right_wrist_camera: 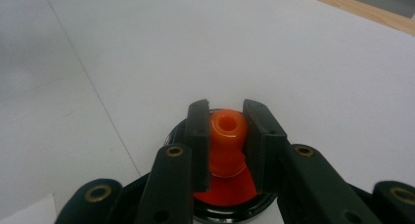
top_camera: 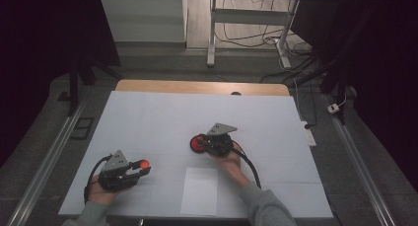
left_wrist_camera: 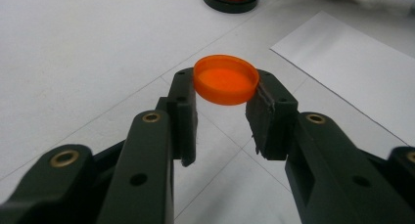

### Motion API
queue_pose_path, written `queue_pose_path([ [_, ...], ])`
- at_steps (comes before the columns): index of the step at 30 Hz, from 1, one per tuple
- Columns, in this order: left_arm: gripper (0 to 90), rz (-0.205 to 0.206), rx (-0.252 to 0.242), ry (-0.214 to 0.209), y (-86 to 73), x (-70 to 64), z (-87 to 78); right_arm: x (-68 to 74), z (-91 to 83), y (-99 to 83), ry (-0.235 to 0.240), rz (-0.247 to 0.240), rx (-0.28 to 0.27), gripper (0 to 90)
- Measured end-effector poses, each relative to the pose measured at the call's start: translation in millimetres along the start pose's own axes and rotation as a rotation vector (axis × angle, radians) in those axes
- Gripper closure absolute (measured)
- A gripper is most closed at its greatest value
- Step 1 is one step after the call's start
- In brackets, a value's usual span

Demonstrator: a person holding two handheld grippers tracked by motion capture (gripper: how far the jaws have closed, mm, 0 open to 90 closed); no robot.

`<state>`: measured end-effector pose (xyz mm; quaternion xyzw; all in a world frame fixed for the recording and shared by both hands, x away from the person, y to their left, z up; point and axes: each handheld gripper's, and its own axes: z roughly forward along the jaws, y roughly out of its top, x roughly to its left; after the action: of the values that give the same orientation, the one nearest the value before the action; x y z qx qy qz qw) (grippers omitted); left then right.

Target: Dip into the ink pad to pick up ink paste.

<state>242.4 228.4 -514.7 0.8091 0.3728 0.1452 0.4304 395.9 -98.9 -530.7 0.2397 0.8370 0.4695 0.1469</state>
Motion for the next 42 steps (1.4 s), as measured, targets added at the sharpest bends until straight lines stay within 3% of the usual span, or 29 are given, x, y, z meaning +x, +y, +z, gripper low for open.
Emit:
queue_pose_path([
  [1, 64.8, 0.002, 0.0, 0.0, 0.0, -0.1, 0.0, -2.7, -1.1, 0.7, 0.015, 0.014, 0.0, 72.7],
  [4, 64.8, 0.0, 0.002, -0.002, 0.1, 0.9, 0.5, -9.3, -13.9, 7.8, 0.023, 0.08, -0.099, 72.7],
  [6, 64.8, 0.0, 0.004, -0.001, 0.2, 1.5, 1.1, -7.8, -23.0, 15.3, 0.012, 0.051, -0.13, 72.7],
  [9, 64.8, 0.002, 0.002, -0.002, 0.6, 1.1, 1.0, -5.0, -26.6, 19.1, 0.023, 0.046, -0.144, 72.7],
  [24, 64.7, 0.001, -0.001, 0.002, 0.5, 1.7, 0.7, -0.2, -26.5, 24.0, 0.021, 0.025, -0.12, 72.7],
  [42, 64.7, -0.002, 0.001, 0.001, 0.1, 2.0, 0.8, -2.5, -6.6, 12.6, 0.021, 0.021, -0.009, 72.7],
])
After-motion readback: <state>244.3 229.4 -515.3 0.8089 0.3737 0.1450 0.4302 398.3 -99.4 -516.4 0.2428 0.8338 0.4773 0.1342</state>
